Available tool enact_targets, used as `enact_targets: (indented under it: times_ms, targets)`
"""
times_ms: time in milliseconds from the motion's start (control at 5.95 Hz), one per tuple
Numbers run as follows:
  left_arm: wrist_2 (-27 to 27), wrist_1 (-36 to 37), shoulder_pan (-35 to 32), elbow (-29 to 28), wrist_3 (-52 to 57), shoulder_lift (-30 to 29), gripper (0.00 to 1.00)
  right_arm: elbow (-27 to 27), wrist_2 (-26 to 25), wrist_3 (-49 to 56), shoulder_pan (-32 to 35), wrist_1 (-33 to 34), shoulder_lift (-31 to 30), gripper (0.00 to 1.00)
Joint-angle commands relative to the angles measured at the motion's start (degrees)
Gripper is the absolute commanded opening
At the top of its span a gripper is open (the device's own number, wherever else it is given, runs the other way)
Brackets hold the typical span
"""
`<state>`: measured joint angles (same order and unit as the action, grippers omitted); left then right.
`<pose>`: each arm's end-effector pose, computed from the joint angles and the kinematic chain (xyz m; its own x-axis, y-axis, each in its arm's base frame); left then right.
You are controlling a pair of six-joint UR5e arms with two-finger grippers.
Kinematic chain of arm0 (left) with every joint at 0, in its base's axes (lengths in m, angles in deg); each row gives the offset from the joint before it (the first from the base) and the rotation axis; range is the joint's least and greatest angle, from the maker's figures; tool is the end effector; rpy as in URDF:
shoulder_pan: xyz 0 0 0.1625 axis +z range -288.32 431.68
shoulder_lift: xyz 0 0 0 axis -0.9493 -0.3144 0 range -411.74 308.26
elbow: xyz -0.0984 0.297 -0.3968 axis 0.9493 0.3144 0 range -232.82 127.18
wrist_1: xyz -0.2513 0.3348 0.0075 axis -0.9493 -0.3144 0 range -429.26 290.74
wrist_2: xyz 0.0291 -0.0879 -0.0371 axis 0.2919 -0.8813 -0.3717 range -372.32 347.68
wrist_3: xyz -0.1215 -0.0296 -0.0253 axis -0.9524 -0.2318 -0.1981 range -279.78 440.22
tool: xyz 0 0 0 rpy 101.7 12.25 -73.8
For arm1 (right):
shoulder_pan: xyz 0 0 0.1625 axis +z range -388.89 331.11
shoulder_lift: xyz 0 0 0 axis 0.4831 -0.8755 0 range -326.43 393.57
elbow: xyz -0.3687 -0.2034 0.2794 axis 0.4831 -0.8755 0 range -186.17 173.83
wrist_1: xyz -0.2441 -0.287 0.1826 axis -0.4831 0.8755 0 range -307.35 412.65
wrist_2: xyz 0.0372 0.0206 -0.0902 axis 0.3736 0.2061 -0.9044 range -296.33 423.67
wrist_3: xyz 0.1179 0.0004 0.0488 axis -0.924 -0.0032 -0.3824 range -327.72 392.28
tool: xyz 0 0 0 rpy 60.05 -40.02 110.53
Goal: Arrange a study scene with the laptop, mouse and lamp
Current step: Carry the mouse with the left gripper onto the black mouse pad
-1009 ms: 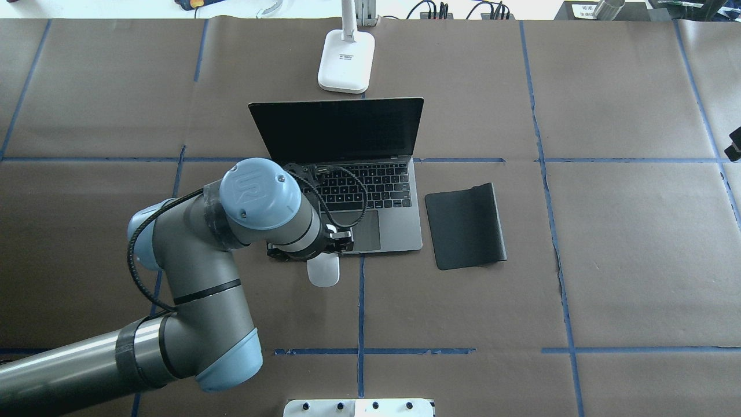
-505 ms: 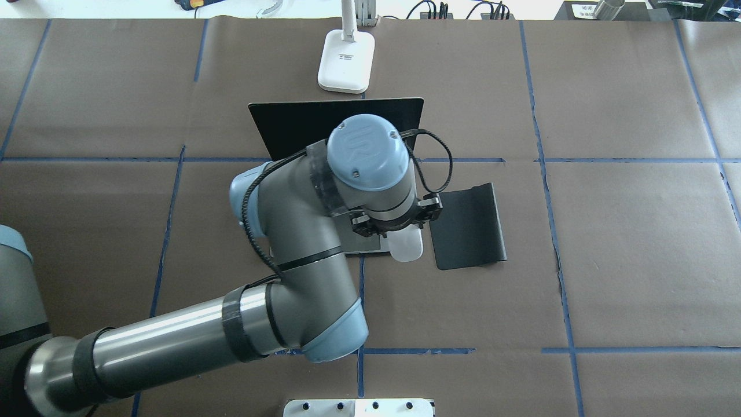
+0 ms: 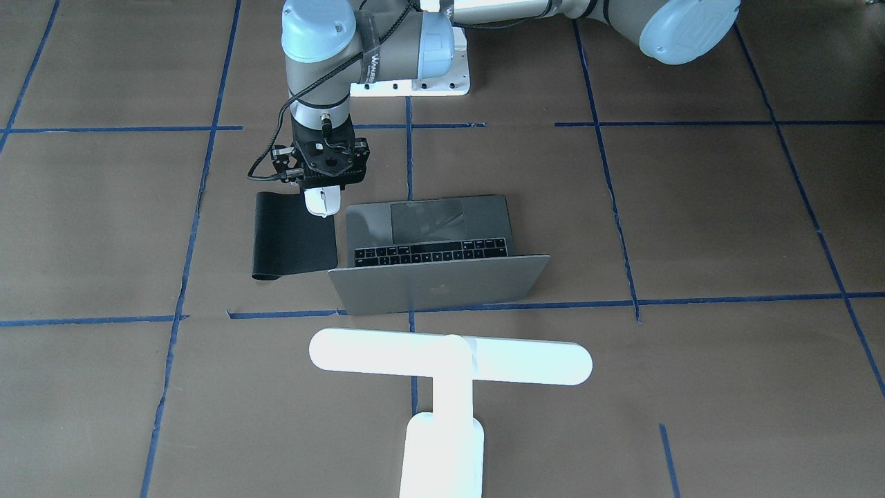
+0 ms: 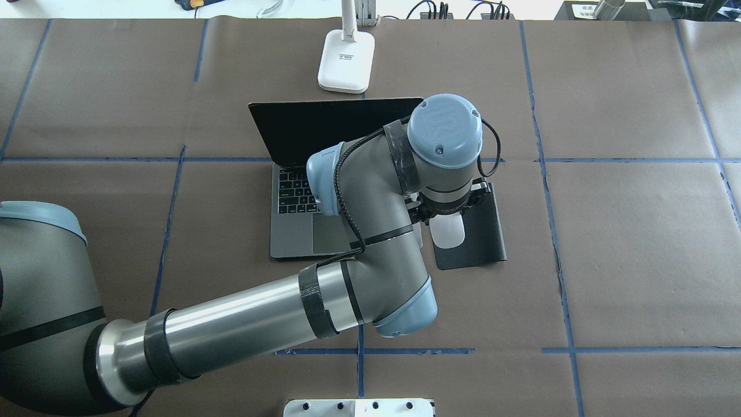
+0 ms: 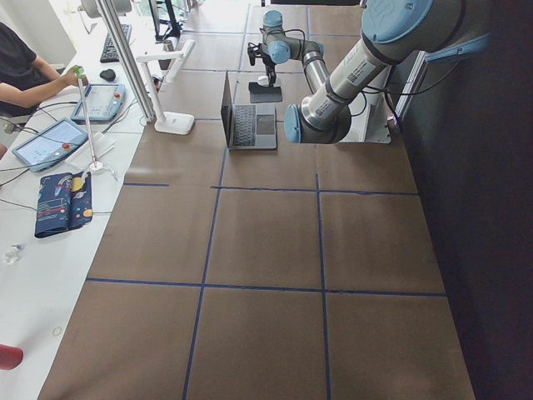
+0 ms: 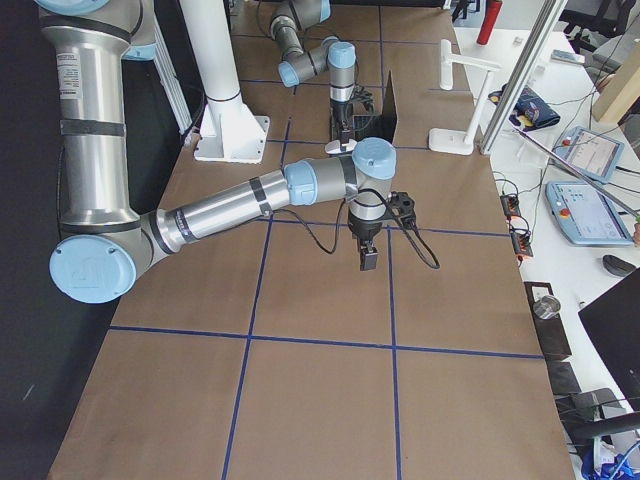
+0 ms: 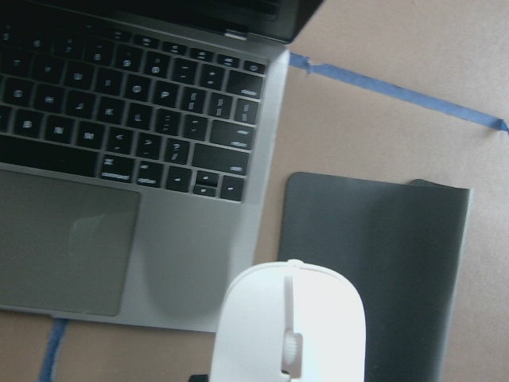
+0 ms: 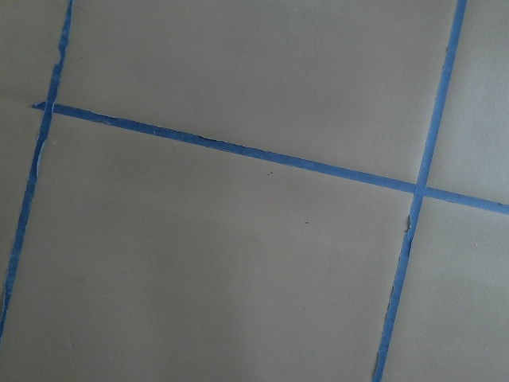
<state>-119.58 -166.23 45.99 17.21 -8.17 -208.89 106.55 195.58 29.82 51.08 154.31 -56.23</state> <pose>0.7630 -0.4729 0.0581 0.5331 -0.2266 -0.8151 0.1823 0.9716 -0.1508 -0.0370 -0.4847 0.5869 0.7167 -0.2163 0.6630 0.1400 0.9759 0.1671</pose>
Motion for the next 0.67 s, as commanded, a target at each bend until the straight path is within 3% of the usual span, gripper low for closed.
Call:
enact_targets:
  times_ms: [0,505]
  targets:
    - [0.1,-7.6,0.0,-9.9,0.0,-3.6,0.35,1.0,-0.1,0.1,0.1,-0.1,-0.3,1.0]
    - [1.1,-12.2,0.3,-15.7,0.0,-4.9,0.35,0.7,-0.2,0.1,0.1,-0.1,-0.6,1.0]
